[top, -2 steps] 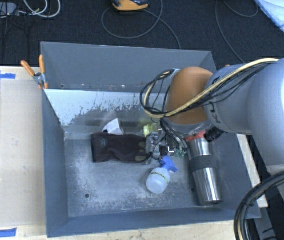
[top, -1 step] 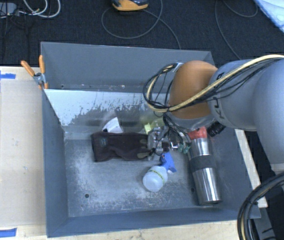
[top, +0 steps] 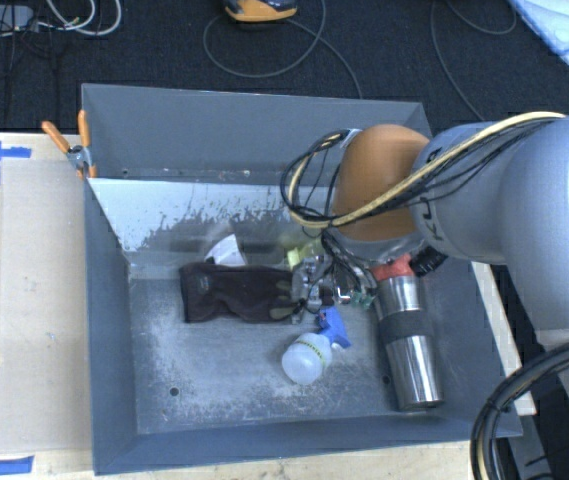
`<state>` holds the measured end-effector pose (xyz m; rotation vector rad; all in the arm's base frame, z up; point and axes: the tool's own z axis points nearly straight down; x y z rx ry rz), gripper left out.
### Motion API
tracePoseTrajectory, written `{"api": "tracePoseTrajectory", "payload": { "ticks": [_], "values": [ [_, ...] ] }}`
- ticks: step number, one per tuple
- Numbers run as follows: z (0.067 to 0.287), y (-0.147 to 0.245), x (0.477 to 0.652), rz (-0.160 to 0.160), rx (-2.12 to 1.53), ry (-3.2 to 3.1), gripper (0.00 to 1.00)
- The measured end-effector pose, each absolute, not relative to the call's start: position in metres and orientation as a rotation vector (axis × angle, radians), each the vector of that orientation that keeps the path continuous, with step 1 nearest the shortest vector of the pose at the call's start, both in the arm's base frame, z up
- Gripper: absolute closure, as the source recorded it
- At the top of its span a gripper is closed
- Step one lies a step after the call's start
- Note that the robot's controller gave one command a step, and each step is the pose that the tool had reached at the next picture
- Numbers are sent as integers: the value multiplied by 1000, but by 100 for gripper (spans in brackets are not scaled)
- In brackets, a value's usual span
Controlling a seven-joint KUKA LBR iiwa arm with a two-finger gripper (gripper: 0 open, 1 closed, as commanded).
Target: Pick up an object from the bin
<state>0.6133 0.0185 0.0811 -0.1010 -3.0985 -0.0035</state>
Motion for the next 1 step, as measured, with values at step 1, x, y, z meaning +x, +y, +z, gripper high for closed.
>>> {"api": "tracePoseTrajectory", "payload": {
  "ticks": [1],
  "values": [
    [77, 23, 611, -2, -127, -3097, 100]
  ]
}}
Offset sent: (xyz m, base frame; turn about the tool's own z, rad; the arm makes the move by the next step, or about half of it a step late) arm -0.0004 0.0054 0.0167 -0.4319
